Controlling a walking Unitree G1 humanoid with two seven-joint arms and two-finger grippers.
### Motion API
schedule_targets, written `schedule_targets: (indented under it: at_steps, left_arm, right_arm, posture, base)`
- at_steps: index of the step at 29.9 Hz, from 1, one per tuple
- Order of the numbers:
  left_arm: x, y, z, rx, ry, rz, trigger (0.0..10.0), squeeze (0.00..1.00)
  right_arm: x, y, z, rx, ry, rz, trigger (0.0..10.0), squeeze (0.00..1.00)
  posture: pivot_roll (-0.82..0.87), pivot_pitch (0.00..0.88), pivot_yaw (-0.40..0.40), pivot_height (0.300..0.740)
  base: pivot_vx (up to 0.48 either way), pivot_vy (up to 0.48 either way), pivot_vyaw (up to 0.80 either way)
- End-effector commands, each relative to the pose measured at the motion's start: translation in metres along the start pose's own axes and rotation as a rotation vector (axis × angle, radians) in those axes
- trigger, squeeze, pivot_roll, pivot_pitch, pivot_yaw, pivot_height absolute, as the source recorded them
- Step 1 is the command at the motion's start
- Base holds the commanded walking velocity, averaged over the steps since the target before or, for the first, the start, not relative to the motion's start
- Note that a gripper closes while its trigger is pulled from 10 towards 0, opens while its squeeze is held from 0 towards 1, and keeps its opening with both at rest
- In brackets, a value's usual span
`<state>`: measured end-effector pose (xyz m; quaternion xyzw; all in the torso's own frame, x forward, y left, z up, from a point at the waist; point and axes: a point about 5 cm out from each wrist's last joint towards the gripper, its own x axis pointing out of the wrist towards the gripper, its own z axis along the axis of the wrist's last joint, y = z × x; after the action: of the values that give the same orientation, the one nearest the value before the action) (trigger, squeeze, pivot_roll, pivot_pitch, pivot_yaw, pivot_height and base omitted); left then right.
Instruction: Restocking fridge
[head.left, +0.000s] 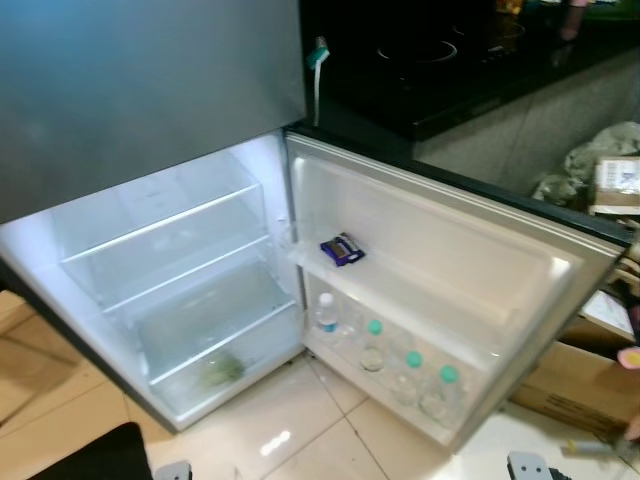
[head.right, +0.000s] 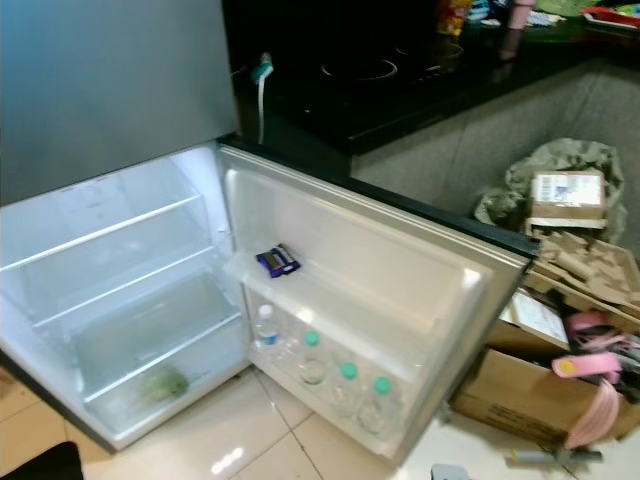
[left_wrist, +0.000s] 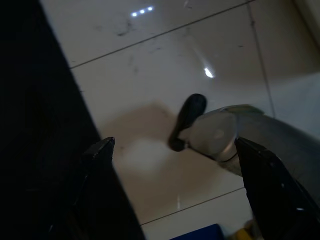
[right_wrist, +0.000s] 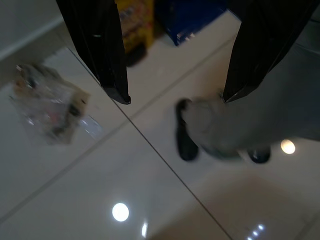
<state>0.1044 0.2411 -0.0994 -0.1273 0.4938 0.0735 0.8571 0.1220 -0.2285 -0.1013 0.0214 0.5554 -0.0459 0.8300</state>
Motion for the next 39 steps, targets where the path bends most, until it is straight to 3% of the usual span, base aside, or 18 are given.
schedule_targets:
  at_steps: [1, 17, 24, 26, 27, 31, 36, 39]
  left_arm:
    - [0.000, -0.001, -0.005, -0.002, 0.021, -0.007, 10.0, 0.00]
    - [-0.001, -0.001, -0.005, -0.006, 0.021, -0.010, 10.0, 0.00]
    - [-0.001, 0.000, -0.005, -0.020, 0.019, 0.000, 10.0, 0.00]
    - [0.000, 0.000, -0.004, -0.019, 0.019, 0.000, 10.0, 0.00]
    - [0.000, -0.001, -0.004, -0.019, 0.020, -0.003, 10.0, 0.00]
    - [0.000, -0.001, -0.004, -0.020, 0.020, -0.005, 10.0, 0.00]
    - [0.000, -0.002, -0.006, -0.023, 0.022, -0.007, 10.0, 0.00]
    - [0.000, -0.002, -0.006, -0.022, 0.024, -0.008, 10.0, 0.00]
  right_arm:
    - [-0.001, -0.005, 0.000, 0.000, 0.004, -0.023, 10.0, 0.00]
    - [-0.001, -0.006, -0.001, -0.005, 0.011, -0.032, 10.0, 0.00]
    - [0.000, -0.007, 0.016, 0.045, -0.075, -0.032, 10.0, 0.00]
    - [-0.001, -0.007, 0.025, 0.064, -0.111, -0.028, 10.0, 0.00]
    - [-0.002, -0.009, 0.048, 0.097, -0.199, -0.012, 10.0, 0.00]
    - [-0.006, -0.009, 0.087, 0.158, -0.348, 0.040, 10.0, 0.00]
    - [-0.013, -0.002, 0.124, 0.168, -0.478, 0.133, 10.0, 0.00]
    - [-0.016, 0.003, 0.134, 0.156, -0.520, 0.172, 10.0, 0.00]
  posture:
    - [-0.04, 0.000, -0.005, 0.740]
    - [-0.04, 0.000, -0.005, 0.740]
    - [-0.05, 0.000, -0.004, 0.740]
    - [-0.05, 0.000, -0.004, 0.740]
    - [-0.05, 0.000, -0.003, 0.740]
    - [-0.05, 0.000, -0.003, 0.740]
    - [-0.05, 0.000, -0.003, 0.740]
    - [-0.05, 0.000, -0.004, 0.740]
  base:
    - [0.000, -0.458, 0.00]
    - [0.000, -0.465, 0.00]
    - [0.000, 0.000, 0.00]
    - [0.000, 0.000, 0.00]
    - [0.000, 0.000, 0.00]
    - [0.000, 0.000, 0.00]
    - [0.000, 0.000, 0.13]
    - [0.000, 0.000, 0.71]
